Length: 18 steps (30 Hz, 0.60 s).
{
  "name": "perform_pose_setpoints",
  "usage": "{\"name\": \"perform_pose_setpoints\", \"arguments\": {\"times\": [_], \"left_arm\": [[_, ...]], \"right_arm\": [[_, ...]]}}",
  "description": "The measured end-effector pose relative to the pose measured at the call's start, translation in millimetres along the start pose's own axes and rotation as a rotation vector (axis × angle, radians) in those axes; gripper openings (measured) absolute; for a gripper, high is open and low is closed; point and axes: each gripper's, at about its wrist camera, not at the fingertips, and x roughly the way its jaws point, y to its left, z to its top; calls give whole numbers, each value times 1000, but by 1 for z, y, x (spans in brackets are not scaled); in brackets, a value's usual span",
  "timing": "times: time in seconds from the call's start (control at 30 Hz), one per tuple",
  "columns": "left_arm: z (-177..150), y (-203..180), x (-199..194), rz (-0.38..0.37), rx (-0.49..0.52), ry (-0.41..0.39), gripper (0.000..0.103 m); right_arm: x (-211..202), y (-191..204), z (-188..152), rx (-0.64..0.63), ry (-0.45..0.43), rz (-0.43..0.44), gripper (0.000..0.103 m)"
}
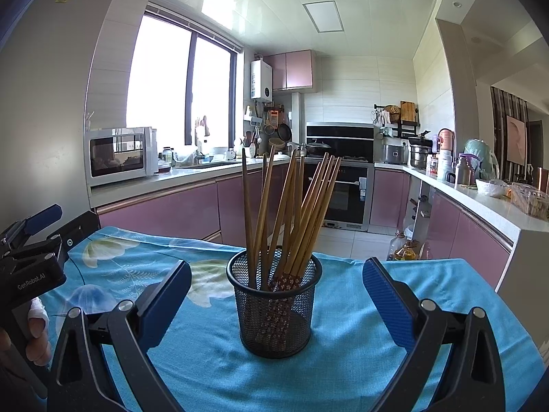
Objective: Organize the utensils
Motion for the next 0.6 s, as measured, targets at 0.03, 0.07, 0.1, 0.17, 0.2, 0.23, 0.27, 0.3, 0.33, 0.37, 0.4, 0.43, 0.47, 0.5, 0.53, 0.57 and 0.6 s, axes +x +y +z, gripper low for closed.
{"name": "perform_pose_setpoints", "arguments": {"times": [0.03,0.07,0.1,0.17,0.2,0.23,0.27,0.3,0.33,0.37,0.4,0.43,0.47,0.5,0.53,0.57,0.6], "left_arm": [[0,0,0,1,1,0,97],[0,0,0,2,2,0,97],[0,0,0,2,1,1,97],[0,-1,0,3,1,0,97],[0,-1,0,4,2,-1,97],[0,-1,1,4,2,-1,97],[0,-1,1,5,2,-1,97],[0,-1,1,5,2,0,97],[0,-1,1,4,1,0,97],[-1,-1,1,4,1,0,97],[-1,-1,1,5,2,-2,97],[0,-1,1,5,2,-1,97],[0,-1,1,5,1,-2,97],[0,-1,1,4,1,-2,97],[-1,-1,1,4,1,-2,97],[-1,-1,1,4,2,-2,97],[-1,-2,1,4,2,-2,97]], "right_arm": [[0,0,0,0,0,1,97],[0,0,0,0,1,0,97],[0,0,0,0,1,-1,97],[1,0,-1,1,2,1,97],[1,0,-1,1,0,0,97],[1,1,-1,1,1,0,97],[1,1,-1,1,2,0,97],[1,1,-1,2,1,0,97],[1,0,-1,1,0,0,97],[1,0,0,2,1,0,97],[1,0,0,2,0,0,97],[1,0,-1,3,-1,0,97],[2,1,-1,3,0,-1,97],[1,0,-1,3,1,-2,97],[2,1,-1,3,1,-2,97],[2,1,-1,4,2,-3,97],[2,1,-1,4,0,-4,97]]}}
